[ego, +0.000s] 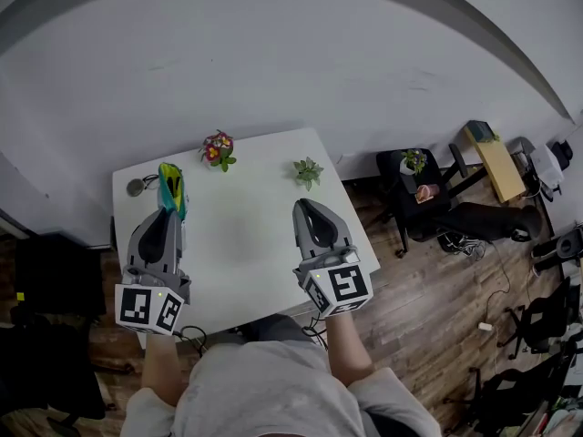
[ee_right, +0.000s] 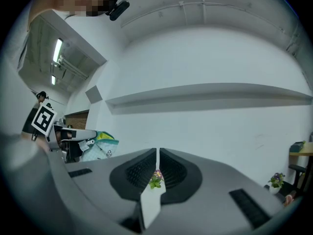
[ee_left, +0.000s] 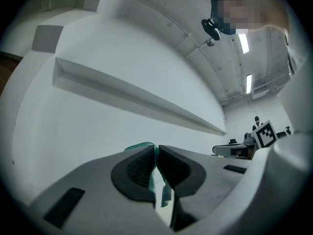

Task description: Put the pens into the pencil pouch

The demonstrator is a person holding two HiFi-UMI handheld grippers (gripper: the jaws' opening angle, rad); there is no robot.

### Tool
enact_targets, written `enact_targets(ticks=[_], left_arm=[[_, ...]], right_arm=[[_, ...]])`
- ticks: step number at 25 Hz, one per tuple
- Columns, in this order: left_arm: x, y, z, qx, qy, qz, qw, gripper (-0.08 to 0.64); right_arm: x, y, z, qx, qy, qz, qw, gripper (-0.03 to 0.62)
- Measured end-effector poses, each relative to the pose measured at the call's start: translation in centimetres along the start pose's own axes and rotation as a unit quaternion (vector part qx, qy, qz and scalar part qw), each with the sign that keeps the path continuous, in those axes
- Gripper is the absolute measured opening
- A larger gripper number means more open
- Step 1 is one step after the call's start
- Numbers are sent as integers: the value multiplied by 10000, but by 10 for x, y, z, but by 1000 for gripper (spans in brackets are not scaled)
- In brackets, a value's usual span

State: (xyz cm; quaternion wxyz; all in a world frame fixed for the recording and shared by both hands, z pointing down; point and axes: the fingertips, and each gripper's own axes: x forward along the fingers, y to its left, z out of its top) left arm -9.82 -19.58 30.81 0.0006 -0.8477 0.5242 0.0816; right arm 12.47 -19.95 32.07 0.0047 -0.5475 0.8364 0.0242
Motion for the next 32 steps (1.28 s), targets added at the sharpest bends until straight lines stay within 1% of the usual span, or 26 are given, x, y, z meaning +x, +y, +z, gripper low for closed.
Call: enact_targets(ticks=[9, 16, 32], left_arm=[[-10, -7, -1, -64, -18, -69, 10000, 48], [-13, -10, 1, -113, -49, -112, 9999, 48], [-26, 0, 0, -143, -85, -110, 9998, 48]], right_arm=[[-22, -3, -2, -38, -39, -288, 9996, 38], [-24, 3, 3, -105, -38, -257, 9996, 38], [-22, 17, 7, -125, -79, -289, 9995, 38]])
